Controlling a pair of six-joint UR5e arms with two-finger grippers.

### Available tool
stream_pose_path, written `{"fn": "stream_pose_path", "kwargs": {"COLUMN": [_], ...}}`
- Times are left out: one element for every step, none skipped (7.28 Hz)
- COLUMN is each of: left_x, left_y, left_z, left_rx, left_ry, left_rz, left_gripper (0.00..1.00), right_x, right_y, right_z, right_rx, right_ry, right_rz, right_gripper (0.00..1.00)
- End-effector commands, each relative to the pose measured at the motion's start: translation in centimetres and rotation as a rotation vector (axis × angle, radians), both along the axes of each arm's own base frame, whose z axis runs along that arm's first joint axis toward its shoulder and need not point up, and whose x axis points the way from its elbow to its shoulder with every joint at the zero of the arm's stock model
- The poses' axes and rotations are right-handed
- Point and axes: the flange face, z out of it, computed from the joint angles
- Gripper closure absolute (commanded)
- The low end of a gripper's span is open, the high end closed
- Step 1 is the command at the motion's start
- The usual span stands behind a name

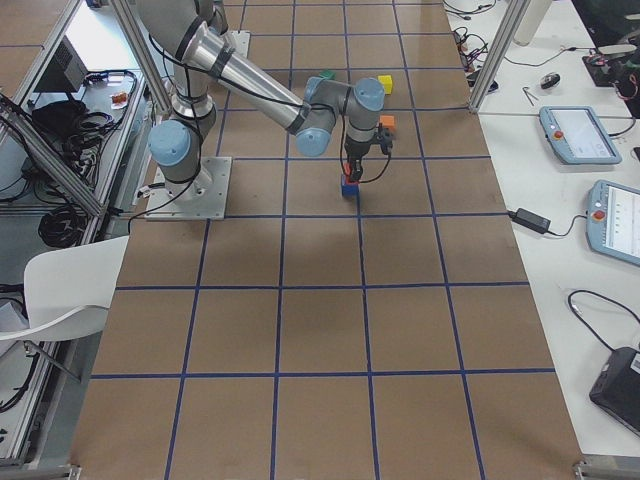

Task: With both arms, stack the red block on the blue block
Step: 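Lower the red cube onto the blue cube with the right gripper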

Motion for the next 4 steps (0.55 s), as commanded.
{"fn": "stream_pose_path", "kwargs": {"left_x": [0.1, 0.1, 0.1, 0.1], "left_y": [0.0, 0.0, 0.0, 0.0], "left_z": [-0.1, -0.1, -0.1, -0.1], "left_rx": [0.003, 0.003, 0.003, 0.003], "left_ry": [-0.006, -0.006, -0.006, -0.004], "left_rz": [-0.001, -0.001, -0.001, -0.001], "left_gripper": [0.0, 0.0, 0.0, 0.0], "right_x": [0.0, 0.0, 0.0, -0.1], "right_y": [0.0, 0.1, -0.1, -0.2], "right_z": [0.0, -0.2, 0.1, 1.2], "right_rx": [0.002, 0.009, 0.006, -0.002], "right_ry": [0.0, -0.001, 0.001, 0.007], "right_rz": [0.004, 0.002, -0.004, -0.01], "right_gripper": [0.05, 0.0, 0.0, 0.0]}}
